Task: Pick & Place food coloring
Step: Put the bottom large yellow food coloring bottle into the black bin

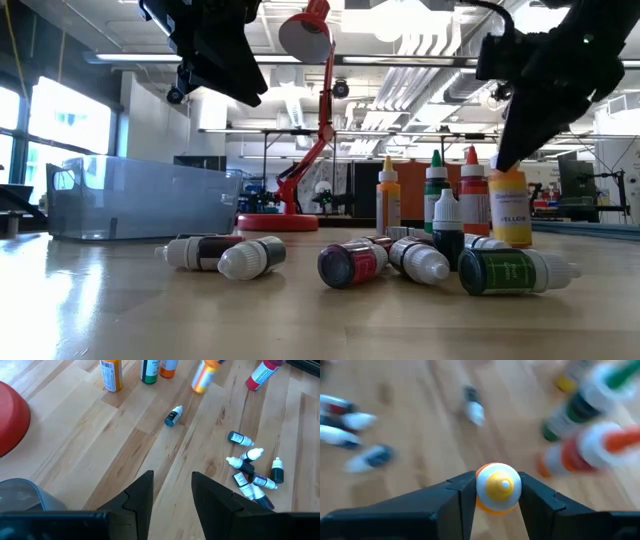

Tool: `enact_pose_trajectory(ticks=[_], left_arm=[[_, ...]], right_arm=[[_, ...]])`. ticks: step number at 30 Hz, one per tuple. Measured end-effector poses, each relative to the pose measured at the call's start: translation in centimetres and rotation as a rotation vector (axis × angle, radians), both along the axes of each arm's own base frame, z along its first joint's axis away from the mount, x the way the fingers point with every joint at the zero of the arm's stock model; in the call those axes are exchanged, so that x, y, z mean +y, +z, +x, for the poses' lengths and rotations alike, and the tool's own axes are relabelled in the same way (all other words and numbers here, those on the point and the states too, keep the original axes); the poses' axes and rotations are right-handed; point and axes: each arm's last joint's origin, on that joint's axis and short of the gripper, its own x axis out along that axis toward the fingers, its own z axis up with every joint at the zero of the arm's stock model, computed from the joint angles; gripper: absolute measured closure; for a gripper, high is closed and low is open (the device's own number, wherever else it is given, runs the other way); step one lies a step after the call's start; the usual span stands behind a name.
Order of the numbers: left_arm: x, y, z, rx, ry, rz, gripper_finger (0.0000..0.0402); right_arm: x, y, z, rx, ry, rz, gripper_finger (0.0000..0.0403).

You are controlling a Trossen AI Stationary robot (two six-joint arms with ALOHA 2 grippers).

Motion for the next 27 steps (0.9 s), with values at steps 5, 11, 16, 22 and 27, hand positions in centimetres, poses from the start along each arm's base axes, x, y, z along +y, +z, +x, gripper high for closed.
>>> enact_pose_trajectory(ticks=[5,11,16,22,27], left_arm=[[0.1,0.8,-0.5,-0.028,-0.003,-0.004,0.0270],[0.7,3.4,-2.3,-0.120,-0.029,0.063,0.0270],[1.7,6.5,-5.6,-0.226,0.006,0.132,0.0270],[3.3,8.4,-10.3,-0.243,0.112,0.201,0.0270],[3.9,7.7,-12.4,-0.153,0.192,0.182,0.0270]], right_arm=[[0.2,0.8,1.3,-0.134,0.070,0.034,0.0287],[-0.1,2.1,4.5,-0.421,0.139,-0.031,0.0287],[-0.9,3.0,8.7,-0.594,0.234,-0.128,0.0288],[-3.1,5.8,15.4,-0.532,0.303,-0.275,0.0288],[-5.8,8.0,20.9,-0.478,0.369,-0.313,0.0288]])
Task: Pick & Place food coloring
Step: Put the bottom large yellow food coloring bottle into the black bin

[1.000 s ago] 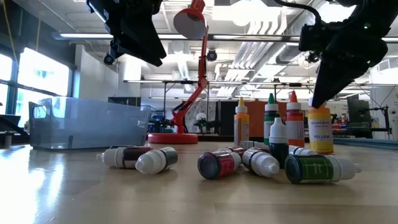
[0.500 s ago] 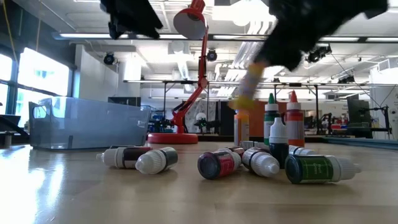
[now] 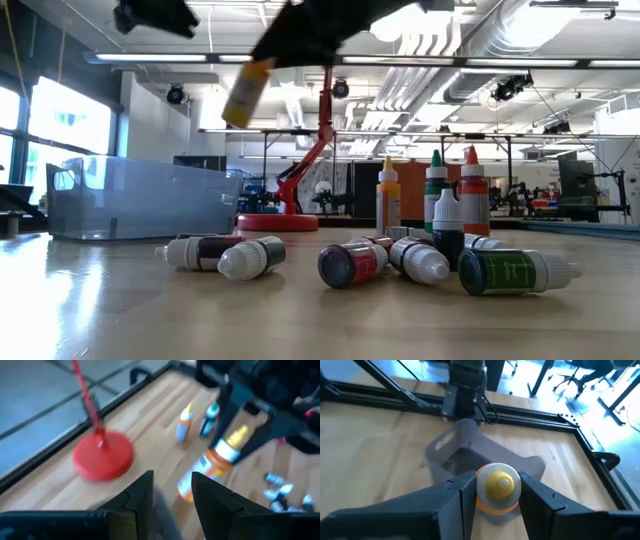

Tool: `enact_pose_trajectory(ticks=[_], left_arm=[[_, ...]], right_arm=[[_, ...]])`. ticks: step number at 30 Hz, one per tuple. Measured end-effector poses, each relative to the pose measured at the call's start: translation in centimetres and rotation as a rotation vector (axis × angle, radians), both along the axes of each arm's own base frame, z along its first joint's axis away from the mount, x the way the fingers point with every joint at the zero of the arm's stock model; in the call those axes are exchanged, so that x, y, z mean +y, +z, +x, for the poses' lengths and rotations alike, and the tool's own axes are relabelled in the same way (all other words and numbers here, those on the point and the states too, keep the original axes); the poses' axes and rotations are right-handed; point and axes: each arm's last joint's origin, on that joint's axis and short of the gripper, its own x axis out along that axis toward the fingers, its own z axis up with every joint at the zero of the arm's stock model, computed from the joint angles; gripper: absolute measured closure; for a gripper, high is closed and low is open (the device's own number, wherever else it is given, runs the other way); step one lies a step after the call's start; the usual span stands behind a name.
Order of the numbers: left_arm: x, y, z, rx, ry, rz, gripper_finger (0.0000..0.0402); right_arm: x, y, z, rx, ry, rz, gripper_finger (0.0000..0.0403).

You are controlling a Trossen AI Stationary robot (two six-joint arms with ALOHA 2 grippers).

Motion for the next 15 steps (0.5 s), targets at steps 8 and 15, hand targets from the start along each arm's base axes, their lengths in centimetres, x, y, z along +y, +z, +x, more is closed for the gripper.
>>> enact_pose_trajectory(ticks=[8,15], left_arm=[[0.3,-1.9,-1.2,0.199,0.097,-0.050,0.0270],[0.4,-2.5,-1.7,0.276,0.122,-0.045,0.0270]], right_arm=[[-4.4,-2.1,6.3,0.088,0.059,0.015,0.0288],[-7.0,-5.7,8.2,0.327,0.017,0.057,0.0288]])
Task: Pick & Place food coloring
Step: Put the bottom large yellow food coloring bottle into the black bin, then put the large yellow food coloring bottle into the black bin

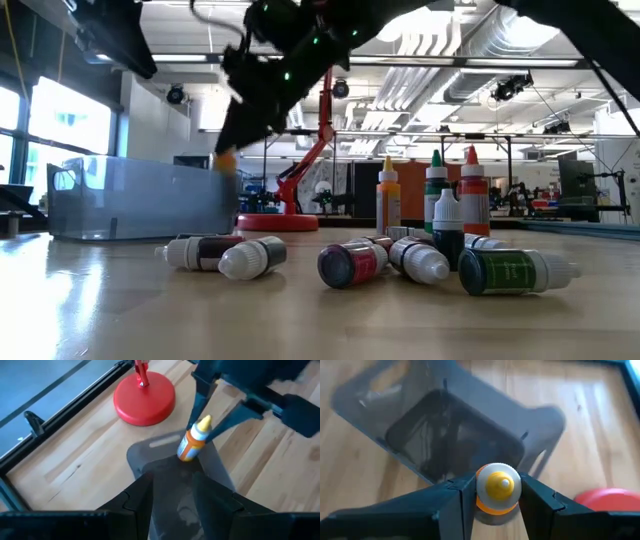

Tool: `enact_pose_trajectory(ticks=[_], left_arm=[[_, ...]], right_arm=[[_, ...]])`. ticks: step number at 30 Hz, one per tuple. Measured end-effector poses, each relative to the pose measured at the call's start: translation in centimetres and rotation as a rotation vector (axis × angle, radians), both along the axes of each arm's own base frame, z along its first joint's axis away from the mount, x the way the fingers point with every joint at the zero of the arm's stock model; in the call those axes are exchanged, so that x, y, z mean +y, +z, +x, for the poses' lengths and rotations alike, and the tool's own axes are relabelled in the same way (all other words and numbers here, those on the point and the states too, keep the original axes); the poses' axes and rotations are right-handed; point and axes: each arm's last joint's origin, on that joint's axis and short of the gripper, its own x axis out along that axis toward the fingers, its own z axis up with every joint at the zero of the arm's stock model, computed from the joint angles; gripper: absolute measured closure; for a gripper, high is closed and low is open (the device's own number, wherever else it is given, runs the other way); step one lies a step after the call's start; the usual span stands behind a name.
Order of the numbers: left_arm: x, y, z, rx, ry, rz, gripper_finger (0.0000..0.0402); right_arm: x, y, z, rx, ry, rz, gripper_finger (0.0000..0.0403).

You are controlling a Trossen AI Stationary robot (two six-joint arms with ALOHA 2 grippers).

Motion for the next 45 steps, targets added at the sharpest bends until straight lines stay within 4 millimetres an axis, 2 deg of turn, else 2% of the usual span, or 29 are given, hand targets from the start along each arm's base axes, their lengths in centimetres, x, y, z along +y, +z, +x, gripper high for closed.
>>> enact_pose_trajectory(ticks=[6,14,19,35,40,45], left_arm=[[0.0,0.0,0.0,0.003,-0.001,-0.002,0.0270],[0.0,0.0,0.0,0.006,-0.005,-0.004,0.0270],[0.0,0.0,0.0,0.005,-0.006,-0.004,0.0270],[0.0,0.0,0.1,-0.012,0.008,-0.019,0.0270],[0.0,0.0,0.1,-0.012,0.007,-0.020,0.0270],[0.0,0.0,0.1,-0.014,0.009,-0.018,0.0270]], right_arm=[[-0.5,-1.6,-0.5,0.101,-0.004,0.033,0.0288],[-0.3,-1.6,-1.8,0.221,-0.007,0.047,0.0283],[-0.6,-1.6,-2.0,0.234,-0.012,0.055,0.0282],[-0.8,-1.8,-1.6,0.202,0.028,-0.031,0.0197],[-0.3,-0.8,-2.0,0.202,0.036,-0.040,0.0192],[0.8,3.2,-3.2,0.155,0.019,-0.137,0.0191]])
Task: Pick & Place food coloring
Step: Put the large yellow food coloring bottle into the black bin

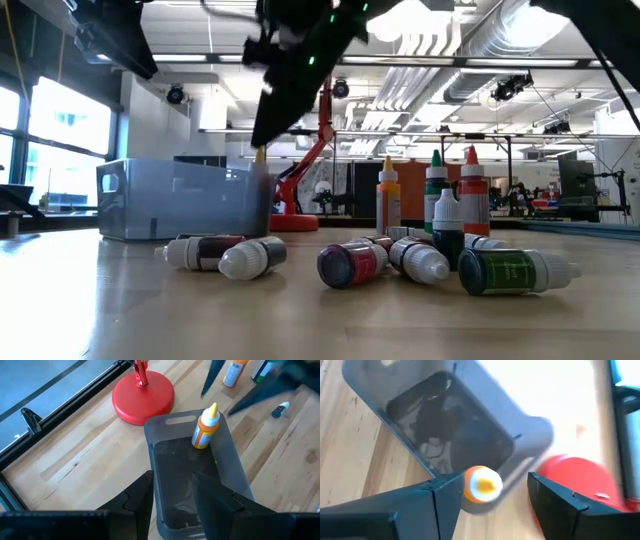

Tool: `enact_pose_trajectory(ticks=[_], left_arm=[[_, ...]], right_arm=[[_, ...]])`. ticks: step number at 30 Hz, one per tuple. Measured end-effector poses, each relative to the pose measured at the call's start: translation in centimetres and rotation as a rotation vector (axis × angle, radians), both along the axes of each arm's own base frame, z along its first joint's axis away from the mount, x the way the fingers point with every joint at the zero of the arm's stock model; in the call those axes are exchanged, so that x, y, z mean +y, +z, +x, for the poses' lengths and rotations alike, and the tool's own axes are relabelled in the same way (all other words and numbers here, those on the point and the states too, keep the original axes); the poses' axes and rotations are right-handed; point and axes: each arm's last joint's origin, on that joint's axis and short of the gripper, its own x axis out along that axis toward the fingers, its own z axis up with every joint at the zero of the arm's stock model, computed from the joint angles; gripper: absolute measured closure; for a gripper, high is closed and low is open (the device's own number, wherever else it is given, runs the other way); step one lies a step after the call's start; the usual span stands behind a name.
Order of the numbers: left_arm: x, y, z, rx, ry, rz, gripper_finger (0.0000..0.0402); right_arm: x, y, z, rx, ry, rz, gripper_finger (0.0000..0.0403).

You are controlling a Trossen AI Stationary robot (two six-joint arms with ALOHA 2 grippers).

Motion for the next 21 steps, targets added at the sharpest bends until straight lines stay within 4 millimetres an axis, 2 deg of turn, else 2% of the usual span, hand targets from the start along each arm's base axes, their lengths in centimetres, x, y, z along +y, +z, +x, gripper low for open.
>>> enact_pose_trajectory(ticks=[3,7,12,16,21], left_arm=[[0.0,0.0,0.0,0.001,0.000,0.000,0.0270],[0.0,0.0,0.0,0.002,-0.004,-0.007,0.0270],[-0.1,0.0,0.0,0.004,-0.011,-0.017,0.0270],[-0.1,0.0,0.0,0.004,-0.010,-0.017,0.0270],[-0.1,0.0,0.1,0.001,-0.010,-0.017,0.0270]], right_arm=[[0.7,2.6,-1.4,-0.005,-0.013,-0.046,0.0192],[1.7,6.2,-4.6,0.051,-0.025,-0.040,0.0191],[2.2,8.4,-9.0,0.220,-0.123,0.041,0.0192],[1.6,8.5,-10.9,0.334,-0.232,0.082,0.0192],[-0.1,5.5,-11.1,0.403,-0.271,0.103,0.0192]])
